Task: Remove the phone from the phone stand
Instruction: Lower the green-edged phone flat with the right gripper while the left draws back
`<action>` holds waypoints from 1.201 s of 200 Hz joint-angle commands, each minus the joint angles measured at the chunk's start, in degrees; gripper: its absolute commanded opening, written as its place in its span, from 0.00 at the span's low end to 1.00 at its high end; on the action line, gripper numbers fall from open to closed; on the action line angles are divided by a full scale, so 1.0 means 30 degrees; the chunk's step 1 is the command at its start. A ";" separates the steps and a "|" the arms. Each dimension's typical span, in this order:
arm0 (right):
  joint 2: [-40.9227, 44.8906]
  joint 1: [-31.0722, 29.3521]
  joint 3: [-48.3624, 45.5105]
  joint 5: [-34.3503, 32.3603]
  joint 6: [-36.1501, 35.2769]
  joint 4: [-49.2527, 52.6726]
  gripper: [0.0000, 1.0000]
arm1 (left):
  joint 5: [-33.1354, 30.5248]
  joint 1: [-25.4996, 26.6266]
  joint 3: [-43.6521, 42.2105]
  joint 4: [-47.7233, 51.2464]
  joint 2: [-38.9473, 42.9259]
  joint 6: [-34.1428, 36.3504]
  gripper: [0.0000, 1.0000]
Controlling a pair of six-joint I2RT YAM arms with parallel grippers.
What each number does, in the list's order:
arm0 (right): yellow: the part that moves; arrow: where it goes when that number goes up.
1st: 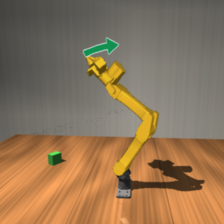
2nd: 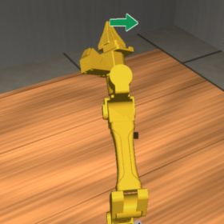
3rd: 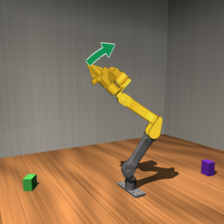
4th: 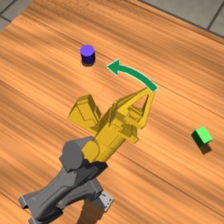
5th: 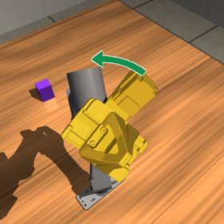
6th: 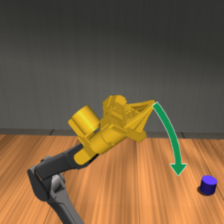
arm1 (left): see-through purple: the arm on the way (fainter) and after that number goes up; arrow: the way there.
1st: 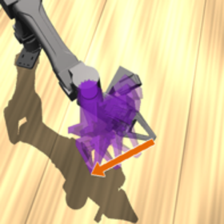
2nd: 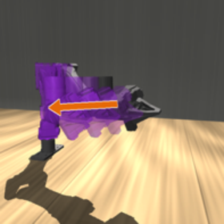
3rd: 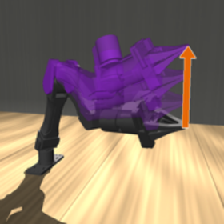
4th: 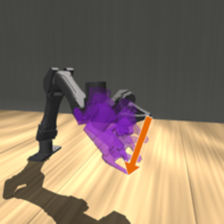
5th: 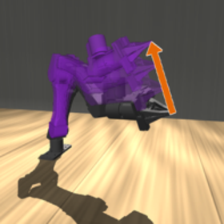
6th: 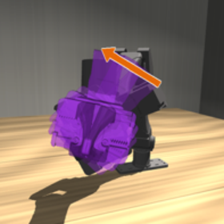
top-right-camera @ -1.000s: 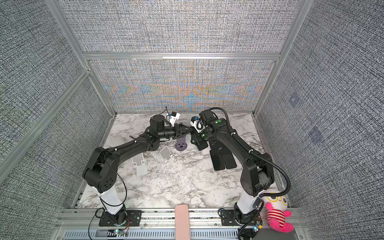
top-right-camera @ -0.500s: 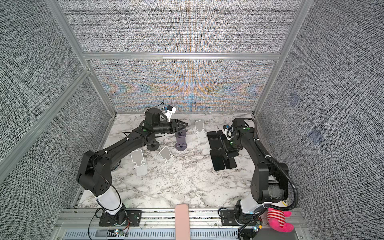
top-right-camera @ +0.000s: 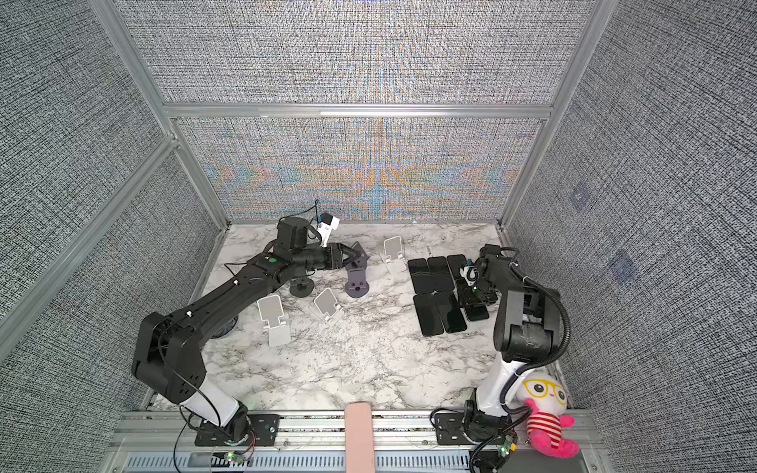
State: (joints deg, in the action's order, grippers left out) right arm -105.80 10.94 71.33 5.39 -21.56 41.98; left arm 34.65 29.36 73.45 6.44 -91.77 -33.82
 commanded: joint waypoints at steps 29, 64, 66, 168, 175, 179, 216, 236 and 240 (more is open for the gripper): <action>-0.1568 0.0497 0.1167 0.0165 -0.0812 -0.0164 0.05 | -0.0744 -0.0120 -0.0943 0.0311 0.0852 0.0837 0.38; -0.1667 0.0536 0.1014 0.0074 -0.0780 -0.0078 0.18 | -0.0804 -0.0140 -0.1017 0.0418 0.0981 0.1134 0.38; -0.1667 0.0534 0.1010 0.0034 -0.0752 -0.0047 0.18 | -0.0801 -0.0147 -0.1017 0.0407 0.0972 0.1137 0.38; -0.2437 0.0460 0.0895 -0.0218 -0.0458 0.0525 0.74 | -0.0440 -0.0298 -0.1046 0.0147 0.0823 0.1196 0.38; -0.2388 0.0458 0.0899 -0.0230 -0.0500 0.0539 0.75 | -0.0447 -0.0325 -0.1046 0.0140 0.0794 0.1185 0.38; -0.2401 0.0461 0.0906 -0.0242 -0.0497 0.0539 0.76 | -0.0420 -0.0325 -0.1046 0.0125 0.0781 0.1174 0.38; -0.2308 0.0482 0.1009 0.0072 -0.0668 0.0942 0.78 | -0.0360 -0.0310 -0.1061 0.0022 0.0763 0.1050 0.38; -0.2216 0.0475 0.1080 0.0318 -0.0774 0.1104 0.76 | -0.0360 -0.0321 -0.1134 -0.0040 0.0790 0.1025 0.38; -0.2253 0.0486 0.1121 0.0367 -0.0761 0.1204 0.75 | -0.0360 -0.0325 -0.1134 -0.0036 0.0786 0.1021 0.38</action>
State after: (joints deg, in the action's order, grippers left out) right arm -111.55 12.23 75.00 3.29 -23.73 41.30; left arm 33.10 28.42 70.06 7.35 -89.38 -31.33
